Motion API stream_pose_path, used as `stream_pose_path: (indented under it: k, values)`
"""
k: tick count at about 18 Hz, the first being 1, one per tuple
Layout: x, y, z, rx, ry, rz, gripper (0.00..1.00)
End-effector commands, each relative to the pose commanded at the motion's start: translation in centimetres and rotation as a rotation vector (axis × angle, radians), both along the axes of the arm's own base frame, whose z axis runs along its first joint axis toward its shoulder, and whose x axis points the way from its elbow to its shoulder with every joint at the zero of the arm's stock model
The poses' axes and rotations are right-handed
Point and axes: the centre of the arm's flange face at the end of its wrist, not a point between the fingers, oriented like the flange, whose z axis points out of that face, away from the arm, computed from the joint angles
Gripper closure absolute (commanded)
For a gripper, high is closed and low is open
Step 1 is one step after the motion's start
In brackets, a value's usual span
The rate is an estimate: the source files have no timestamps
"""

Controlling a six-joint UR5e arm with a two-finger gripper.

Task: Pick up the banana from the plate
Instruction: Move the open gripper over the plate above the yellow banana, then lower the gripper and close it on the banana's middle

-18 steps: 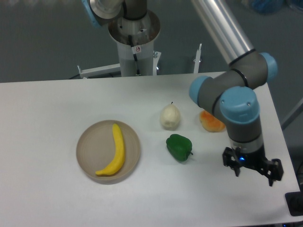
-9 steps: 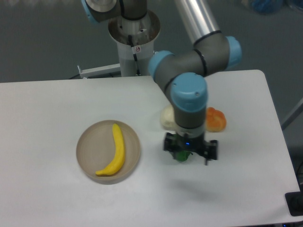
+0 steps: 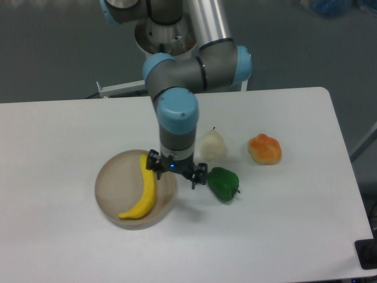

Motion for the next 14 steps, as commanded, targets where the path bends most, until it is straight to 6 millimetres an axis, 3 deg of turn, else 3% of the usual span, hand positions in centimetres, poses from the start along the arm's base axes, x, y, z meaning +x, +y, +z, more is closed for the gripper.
stream_pose_path:
  k: [8, 14]
  values:
    - [2.6, -0.1, -3.7, -0.065, 0.026, -0.003, 0.0]
    - [4.6, 0.5, -4.9, -0.065, 0.045, -0.02, 0.0]
